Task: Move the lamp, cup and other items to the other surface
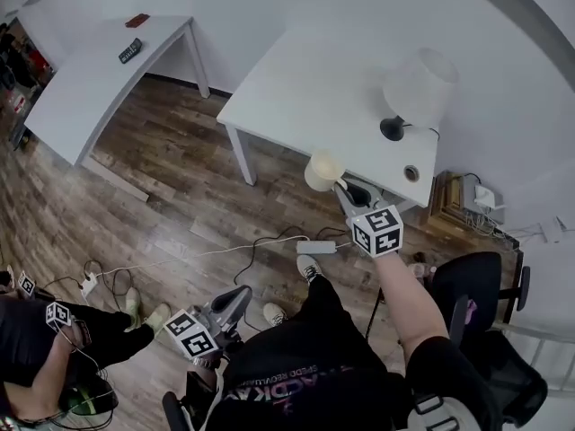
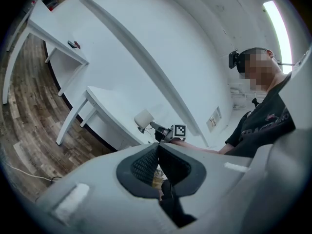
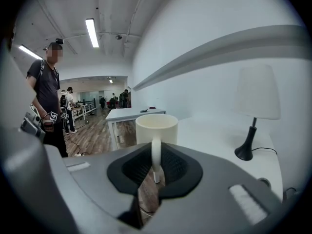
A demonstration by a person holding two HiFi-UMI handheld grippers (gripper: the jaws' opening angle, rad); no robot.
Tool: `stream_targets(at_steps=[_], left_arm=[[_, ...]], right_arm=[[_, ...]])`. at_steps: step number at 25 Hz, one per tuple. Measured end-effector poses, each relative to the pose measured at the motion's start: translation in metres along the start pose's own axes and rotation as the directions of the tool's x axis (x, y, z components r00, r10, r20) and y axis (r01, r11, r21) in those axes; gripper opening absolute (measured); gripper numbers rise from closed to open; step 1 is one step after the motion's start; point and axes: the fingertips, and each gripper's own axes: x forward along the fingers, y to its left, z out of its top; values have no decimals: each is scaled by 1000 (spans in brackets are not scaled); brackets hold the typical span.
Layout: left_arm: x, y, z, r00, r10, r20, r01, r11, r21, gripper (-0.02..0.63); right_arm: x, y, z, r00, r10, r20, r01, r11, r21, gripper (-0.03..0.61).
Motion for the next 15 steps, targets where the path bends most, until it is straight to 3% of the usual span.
stream_targets(at_steps=[8,15], left_arm=[[19,-23,-22,984,-128,-126,130,992,3,2],[66,-44,-40,950,-215,-227,219,976,-11,2]], right_arm=[[-91,-4,-33,991,-137,-6,137,988,72,48],[-159,-50,-56,960,-279,1,276,951,141,48]])
